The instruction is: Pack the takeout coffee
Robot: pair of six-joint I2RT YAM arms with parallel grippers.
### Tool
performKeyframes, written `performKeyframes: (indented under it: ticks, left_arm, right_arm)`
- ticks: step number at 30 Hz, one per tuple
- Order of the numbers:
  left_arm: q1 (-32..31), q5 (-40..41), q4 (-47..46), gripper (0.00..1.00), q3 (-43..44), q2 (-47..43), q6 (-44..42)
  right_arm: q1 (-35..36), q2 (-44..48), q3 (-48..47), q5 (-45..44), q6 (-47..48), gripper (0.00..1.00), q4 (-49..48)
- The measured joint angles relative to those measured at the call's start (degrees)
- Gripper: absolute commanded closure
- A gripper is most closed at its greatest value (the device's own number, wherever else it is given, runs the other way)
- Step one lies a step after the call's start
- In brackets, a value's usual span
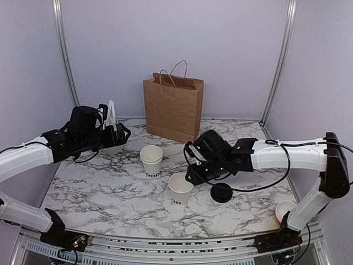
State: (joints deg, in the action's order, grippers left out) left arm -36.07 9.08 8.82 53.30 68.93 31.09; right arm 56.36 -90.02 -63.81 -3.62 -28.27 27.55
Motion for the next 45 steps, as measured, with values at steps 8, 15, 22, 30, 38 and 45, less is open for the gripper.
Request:
performKeyframes:
  ticks: [8, 15, 22, 30, 38, 45]
  left_arm:
    - [0.5, 0.0, 0.0, 0.01, 0.0, -0.4, 0.0]
    - [0.6, 0.0, 0.0, 0.01, 0.0, -0.4, 0.0]
    - [0.6, 0.0, 0.0, 0.01, 1.4, 0.5, 0.7]
    - [0.6, -0.1, 0.0, 0.01, 3.2, 0.8, 2.1]
    - [0.6, -0.1, 0.0, 0.01, 3.2, 1.6, 2.9]
    - [0.6, -1.1, 0.0, 0.01, 5.0, 2.6, 2.8]
  right_arm:
    - [-0.3, 0.6, -0.1, -2.1, -0.1, 0.58, 2.6]
    - [-3.4, 7.7, 0.0, -2.9, 0.6, 0.55, 4.6]
    - [-8.8, 15.0, 1.3, -2.9, 3.0, 0.47, 4.9]
    - [-16.0, 18.0, 7.8, -1.8, 4.9, 0.45, 5.9]
    - [-20.1, 19.5, 14.5, -0.8, 5.4, 0.38, 5.7]
    - [-20.2, 19.5, 18.6, -0.3, 4.2, 0.3, 4.8]
